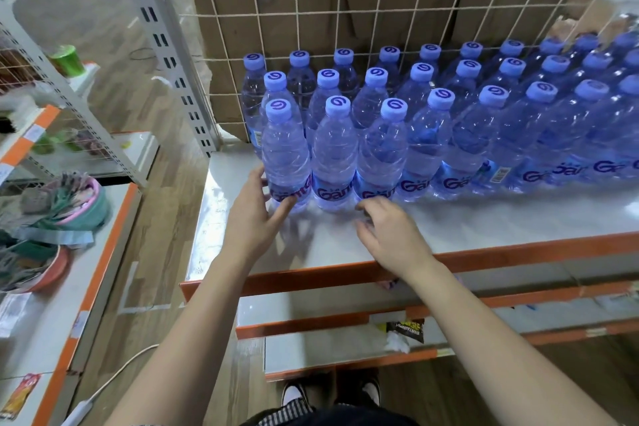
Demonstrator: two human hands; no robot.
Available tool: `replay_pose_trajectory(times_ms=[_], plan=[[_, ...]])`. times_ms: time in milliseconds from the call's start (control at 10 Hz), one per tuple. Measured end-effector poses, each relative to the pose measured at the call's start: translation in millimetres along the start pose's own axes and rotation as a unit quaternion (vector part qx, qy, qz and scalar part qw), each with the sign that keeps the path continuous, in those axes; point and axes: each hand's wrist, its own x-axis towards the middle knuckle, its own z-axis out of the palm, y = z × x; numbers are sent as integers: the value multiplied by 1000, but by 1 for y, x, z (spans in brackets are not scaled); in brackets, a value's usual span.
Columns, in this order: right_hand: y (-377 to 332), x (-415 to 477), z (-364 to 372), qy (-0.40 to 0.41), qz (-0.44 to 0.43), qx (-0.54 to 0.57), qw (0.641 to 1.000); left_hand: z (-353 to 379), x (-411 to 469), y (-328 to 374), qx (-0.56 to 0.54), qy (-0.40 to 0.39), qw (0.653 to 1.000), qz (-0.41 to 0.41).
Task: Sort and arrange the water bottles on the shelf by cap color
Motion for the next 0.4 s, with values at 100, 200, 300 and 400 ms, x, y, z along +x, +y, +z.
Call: replay_pose_trajectory(times_ms=[100,200,300,400], plan=[[0,0,-1,-11,-8,-1,1000,-1,-2,1,38,7,999,-9],[1,-3,-6,-32,-14,-11,999,1,-9,7,139,32,989,-27],[6,-10,-17,-31,-4,-20,999,13,-19,18,195,2,981,-10],[16,-22,-32,-17,1,-29,999,32,-29,38,185,-6,983,9]])
